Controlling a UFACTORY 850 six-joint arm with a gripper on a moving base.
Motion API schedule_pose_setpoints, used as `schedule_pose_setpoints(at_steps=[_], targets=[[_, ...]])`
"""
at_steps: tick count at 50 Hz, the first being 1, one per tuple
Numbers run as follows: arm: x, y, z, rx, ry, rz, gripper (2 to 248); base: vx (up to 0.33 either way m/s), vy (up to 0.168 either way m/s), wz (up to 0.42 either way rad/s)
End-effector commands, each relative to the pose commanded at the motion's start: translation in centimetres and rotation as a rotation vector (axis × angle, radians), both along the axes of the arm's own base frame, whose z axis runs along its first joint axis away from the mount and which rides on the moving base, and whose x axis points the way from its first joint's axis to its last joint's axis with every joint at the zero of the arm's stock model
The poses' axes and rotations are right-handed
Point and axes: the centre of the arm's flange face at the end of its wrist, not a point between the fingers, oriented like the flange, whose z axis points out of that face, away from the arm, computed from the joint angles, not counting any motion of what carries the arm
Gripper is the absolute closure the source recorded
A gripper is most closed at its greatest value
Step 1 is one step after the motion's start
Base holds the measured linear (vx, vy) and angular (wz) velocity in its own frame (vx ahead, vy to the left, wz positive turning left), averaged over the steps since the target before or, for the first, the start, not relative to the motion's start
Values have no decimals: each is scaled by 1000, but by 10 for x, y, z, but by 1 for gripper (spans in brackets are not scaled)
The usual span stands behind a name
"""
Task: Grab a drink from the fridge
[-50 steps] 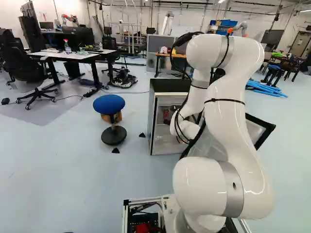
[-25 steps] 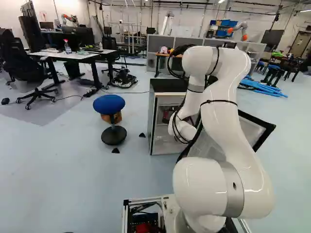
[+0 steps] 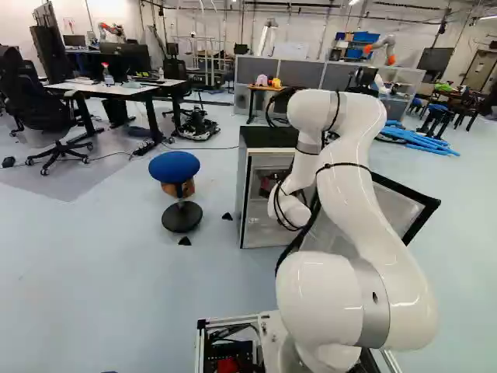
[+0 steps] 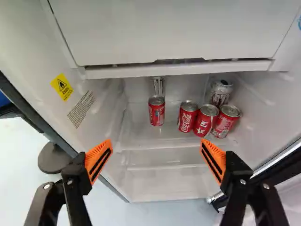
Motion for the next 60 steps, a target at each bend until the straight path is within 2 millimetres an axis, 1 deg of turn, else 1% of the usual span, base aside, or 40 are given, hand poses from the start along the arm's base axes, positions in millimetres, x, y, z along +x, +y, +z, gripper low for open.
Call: schedule_pose_setpoints(at_steps=[28, 46, 60], targets=[[29, -9, -45, -3, -15, -4, 3, 0, 0, 0], [49, -21, -73, -8, -59, -16, 3, 0, 0, 0], [67, -23, -97, -14, -102, -12, 3, 0, 0, 0]])
